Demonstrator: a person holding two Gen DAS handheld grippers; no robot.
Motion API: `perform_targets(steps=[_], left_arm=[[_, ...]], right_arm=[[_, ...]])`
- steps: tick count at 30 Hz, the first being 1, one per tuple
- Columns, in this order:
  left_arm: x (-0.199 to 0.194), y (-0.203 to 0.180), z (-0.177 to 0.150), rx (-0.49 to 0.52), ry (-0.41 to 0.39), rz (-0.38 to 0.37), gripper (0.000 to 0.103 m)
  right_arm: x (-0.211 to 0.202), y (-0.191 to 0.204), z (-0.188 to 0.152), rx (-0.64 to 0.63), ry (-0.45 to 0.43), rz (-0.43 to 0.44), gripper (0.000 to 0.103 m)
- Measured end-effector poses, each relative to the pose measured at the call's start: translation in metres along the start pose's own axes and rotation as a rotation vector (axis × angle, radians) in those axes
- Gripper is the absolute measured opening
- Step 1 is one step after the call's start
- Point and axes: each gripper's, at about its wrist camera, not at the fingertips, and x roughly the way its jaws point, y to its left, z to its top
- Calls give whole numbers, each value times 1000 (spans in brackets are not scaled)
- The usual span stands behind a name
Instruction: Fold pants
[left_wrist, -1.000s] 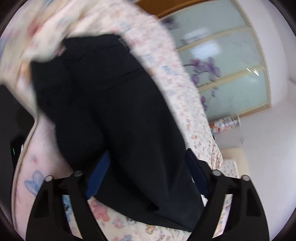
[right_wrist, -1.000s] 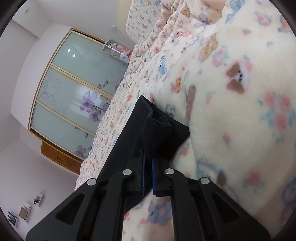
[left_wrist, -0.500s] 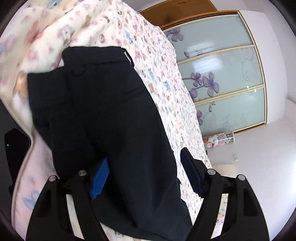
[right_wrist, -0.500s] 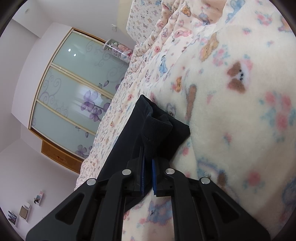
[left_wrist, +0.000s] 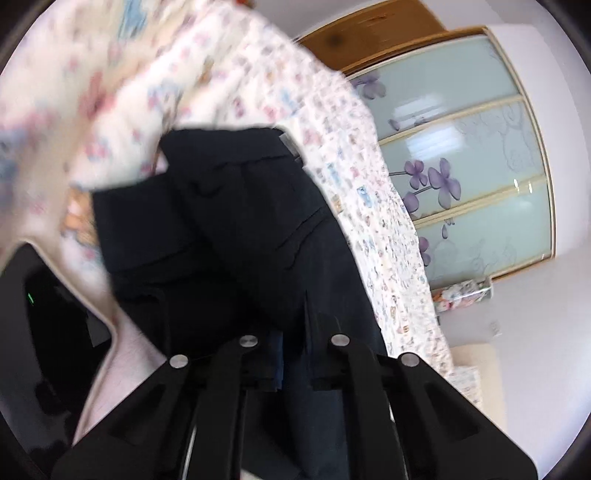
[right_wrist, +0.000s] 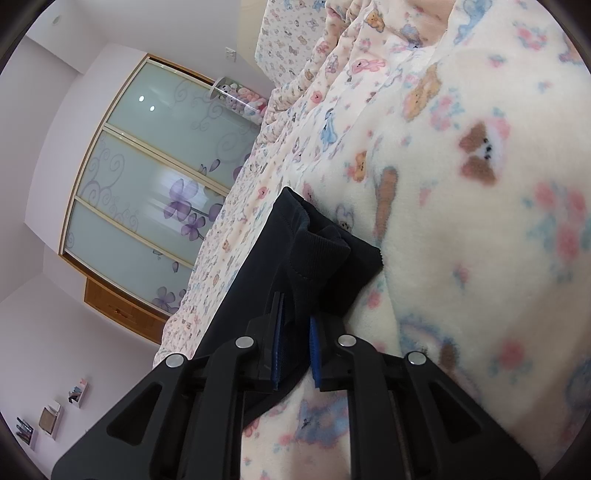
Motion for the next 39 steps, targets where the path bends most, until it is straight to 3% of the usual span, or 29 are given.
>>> perform_targets(steps=[4, 6, 10, 12, 13, 16, 17, 18, 20, 22, 23, 25, 27, 31, 34, 39], left_arm=[[-26, -13, -8, 95, -49, 16, 8], [-32, -14, -14, 149, -60, 68, 8], [-17, -8, -27, 259, -63, 256, 9], [-11, -12, -37, 340, -81, 328, 11], [-13, -20, -41, 380, -102, 342, 15], [-30, -32, -41, 408, -141, 305, 47], [-38, -35, -41, 411, -164, 289, 51], [-47, -36, -42, 412, -189, 277, 55], [-65, -44, -48, 431, -295, 285, 81], [-84, -54, -64, 489, -396, 225, 85], [-87, -60, -72, 521, -401, 192, 87], [-81, -70, -85, 576, -350, 116, 93], [-57, -78, -98, 602, -215, 38, 93], [-9, -66, -113, 554, -25, 21, 93], [11, -52, -118, 563, -7, 45, 93], [13, -45, -127, 616, -29, 3, 101]], right_arm=[[0, 0, 0, -1, -1, 1, 13], [0, 0, 0, -1, -1, 0, 13], [0, -1, 0, 3, 2, 5, 14], [-1, 0, 1, 5, 6, 14, 25], [-2, 1, 2, 6, 15, 16, 32], [-14, 9, 5, 13, 14, 2, 48], [-21, 11, 5, 20, -3, 5, 55], [-32, 13, 5, 33, -37, 7, 56], [-47, 17, 3, 57, -72, 24, 57], [-48, 26, -2, 48, -35, 68, 57], [-43, 37, -8, 20, 27, 98, 56], [-29, 52, -21, -2, 137, 142, 51], [-7, 68, -44, 4, 286, 219, 47], [29, 96, -93, -22, 511, 277, 39], [54, 110, -122, -26, 632, 285, 38], [66, 106, -133, -22, 662, 228, 34]])
